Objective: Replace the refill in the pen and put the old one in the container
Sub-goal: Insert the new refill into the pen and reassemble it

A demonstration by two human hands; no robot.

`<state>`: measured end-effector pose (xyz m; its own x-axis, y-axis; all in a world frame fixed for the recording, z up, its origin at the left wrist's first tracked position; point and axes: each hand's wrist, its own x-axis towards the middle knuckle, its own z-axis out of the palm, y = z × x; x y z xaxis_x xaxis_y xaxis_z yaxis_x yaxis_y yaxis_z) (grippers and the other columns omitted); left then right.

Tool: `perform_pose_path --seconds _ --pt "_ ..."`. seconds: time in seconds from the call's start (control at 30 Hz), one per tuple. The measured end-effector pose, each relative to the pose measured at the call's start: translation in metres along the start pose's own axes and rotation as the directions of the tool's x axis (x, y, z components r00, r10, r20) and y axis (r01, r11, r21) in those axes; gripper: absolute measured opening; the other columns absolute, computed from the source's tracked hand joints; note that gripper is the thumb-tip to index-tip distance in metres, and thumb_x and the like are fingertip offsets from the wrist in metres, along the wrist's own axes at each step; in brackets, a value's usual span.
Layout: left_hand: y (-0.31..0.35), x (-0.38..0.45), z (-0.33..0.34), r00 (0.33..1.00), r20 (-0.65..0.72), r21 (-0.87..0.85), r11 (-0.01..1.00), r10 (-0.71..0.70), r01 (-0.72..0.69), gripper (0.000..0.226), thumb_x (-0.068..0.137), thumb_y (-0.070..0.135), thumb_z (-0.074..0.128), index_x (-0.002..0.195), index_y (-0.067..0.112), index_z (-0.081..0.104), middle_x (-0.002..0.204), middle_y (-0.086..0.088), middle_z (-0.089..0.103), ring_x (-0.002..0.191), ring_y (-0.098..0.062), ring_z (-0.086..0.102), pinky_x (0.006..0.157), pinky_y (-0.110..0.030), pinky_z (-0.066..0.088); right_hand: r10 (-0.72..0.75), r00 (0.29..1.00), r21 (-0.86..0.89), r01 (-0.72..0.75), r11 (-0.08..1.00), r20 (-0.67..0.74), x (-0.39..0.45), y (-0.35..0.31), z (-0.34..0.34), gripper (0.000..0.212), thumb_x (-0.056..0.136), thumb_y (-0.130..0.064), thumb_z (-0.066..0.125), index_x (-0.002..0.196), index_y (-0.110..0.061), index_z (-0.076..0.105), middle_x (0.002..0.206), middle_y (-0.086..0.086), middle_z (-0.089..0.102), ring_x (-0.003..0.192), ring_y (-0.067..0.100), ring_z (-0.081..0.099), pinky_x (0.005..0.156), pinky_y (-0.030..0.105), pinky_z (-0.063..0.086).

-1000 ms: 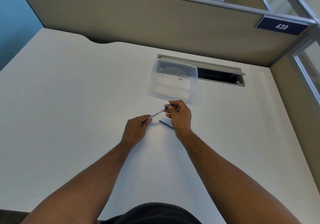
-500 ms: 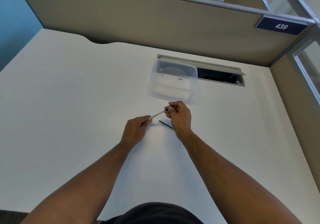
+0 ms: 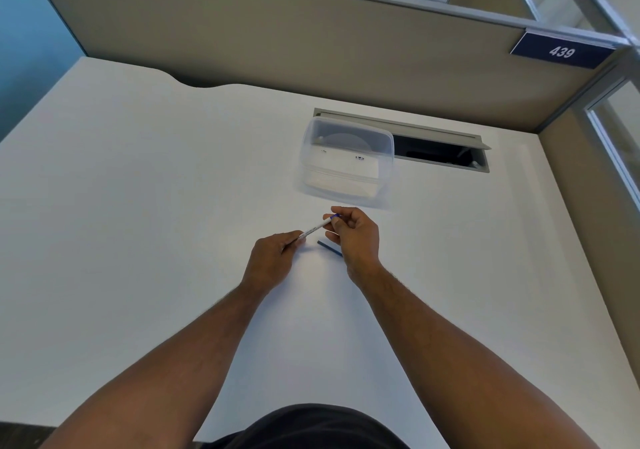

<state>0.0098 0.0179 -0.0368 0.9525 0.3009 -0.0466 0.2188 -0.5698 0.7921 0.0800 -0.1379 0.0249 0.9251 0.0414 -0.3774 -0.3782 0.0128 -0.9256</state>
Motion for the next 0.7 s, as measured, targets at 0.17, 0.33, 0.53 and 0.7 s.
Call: perform_pose_path --seconds 0.17,0.33,0.53,0.7 --pt "0.001 -0.001 0.001 1.000 0.018 0.019 1.000 0.011 -0.012 0.022 0.097 0.033 0.059 0.113 0.030 0.074 0.096 0.003 0.077 0.085 -0.017 0.068 0.078 -0.034 0.055 -0.005 0.999 0.000 0.005 1.000 0.051 -0.005 0.004 0.005 0.029 0.097 -0.006 0.063 0.121 -0.023 0.065 0.098 0.007 0.078 0.089 0.017 0.077 0.072 0.024 0.062" --pt "0.013 -0.008 0.004 0.995 0.059 -0.033 0.997 0.077 -0.075 0.025 0.096 0.034 0.060 0.118 0.030 0.073 0.112 0.006 0.076 0.098 -0.011 0.070 0.084 -0.021 0.053 -0.037 0.998 -0.196 0.046 0.979 0.051 0.000 0.019 0.015 0.064 0.093 -0.014 0.073 0.146 -0.037 0.044 0.093 0.005 0.077 0.085 0.017 0.075 0.079 0.024 0.060" --pt "0.022 -0.009 0.001 0.990 0.078 -0.043 0.992 0.121 -0.118 0.034 0.103 0.033 0.044 0.123 0.024 0.070 0.120 0.002 0.073 0.108 -0.014 0.067 0.092 -0.024 0.049 -0.056 0.998 -0.237 0.052 0.970 -0.009 0.007 0.020 0.007 0.067 0.095 -0.007 0.068 0.150 -0.032 0.040 0.083 0.007 0.071 0.080 0.017 0.073 0.079 0.031 0.063" --pt "0.020 -0.006 0.003 0.989 0.108 0.036 0.994 0.101 -0.105 0.040 0.105 0.029 0.039 0.140 0.017 0.056 0.143 0.000 0.057 0.132 -0.014 0.052 0.110 -0.024 0.034 -0.010 1.000 -0.220 0.014 0.975 0.018 0.008 0.011 -0.002 0.062 0.100 -0.001 0.058 0.150 -0.032 0.038 0.101 0.008 0.064 0.073 0.019 0.075 0.062 0.022 0.060"
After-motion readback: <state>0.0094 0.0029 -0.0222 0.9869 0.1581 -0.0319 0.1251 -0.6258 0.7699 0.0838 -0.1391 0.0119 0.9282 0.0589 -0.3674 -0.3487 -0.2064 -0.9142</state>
